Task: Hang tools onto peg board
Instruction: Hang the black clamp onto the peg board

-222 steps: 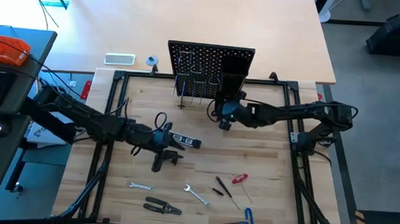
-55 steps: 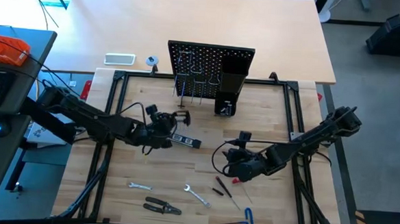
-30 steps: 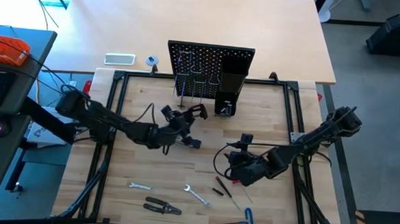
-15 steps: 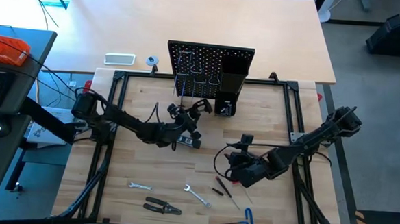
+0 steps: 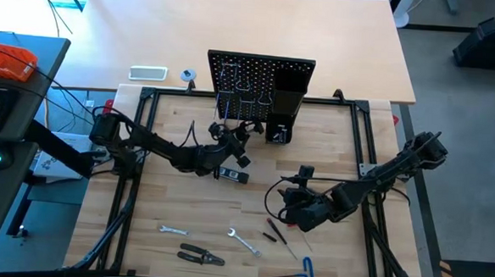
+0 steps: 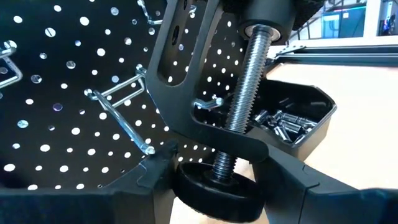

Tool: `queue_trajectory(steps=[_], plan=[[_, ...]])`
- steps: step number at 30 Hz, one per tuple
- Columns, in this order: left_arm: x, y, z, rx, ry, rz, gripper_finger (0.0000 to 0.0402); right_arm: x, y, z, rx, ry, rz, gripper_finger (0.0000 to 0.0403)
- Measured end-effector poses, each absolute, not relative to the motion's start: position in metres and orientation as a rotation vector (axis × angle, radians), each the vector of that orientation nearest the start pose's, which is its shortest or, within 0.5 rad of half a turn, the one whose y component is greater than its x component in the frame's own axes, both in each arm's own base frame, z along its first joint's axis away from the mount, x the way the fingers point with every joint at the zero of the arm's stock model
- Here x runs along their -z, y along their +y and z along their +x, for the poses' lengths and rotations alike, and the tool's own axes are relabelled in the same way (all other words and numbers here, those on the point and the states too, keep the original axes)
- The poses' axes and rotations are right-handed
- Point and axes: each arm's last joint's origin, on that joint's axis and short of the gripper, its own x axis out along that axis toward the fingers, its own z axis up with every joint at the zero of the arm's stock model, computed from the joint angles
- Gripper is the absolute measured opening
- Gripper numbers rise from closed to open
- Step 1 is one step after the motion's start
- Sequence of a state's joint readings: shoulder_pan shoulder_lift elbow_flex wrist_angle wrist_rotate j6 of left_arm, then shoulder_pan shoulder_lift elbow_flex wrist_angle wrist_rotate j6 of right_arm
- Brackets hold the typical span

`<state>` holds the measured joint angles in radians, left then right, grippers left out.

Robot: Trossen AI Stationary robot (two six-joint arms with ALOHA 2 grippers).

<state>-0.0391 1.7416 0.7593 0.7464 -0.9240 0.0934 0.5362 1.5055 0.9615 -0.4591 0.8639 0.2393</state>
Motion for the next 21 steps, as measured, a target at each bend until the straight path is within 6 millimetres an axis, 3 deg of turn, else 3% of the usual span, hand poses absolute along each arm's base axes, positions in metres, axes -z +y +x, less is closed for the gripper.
queue_trajectory(steps=[11, 21], plan=[[-0.177, 0.02, 0.343, -0.859, 0.273, 0.227, 0.0168, -0.219, 0.129, 0.261, 0.385, 0.715, -0.418, 0.0199], [-0.155, 0.022, 0.358, -0.903, 0.31, 0.23, 0.0168, -0.219, 0.132, 0.259, 0.378, 0.715, -0.418, 0.0199]])
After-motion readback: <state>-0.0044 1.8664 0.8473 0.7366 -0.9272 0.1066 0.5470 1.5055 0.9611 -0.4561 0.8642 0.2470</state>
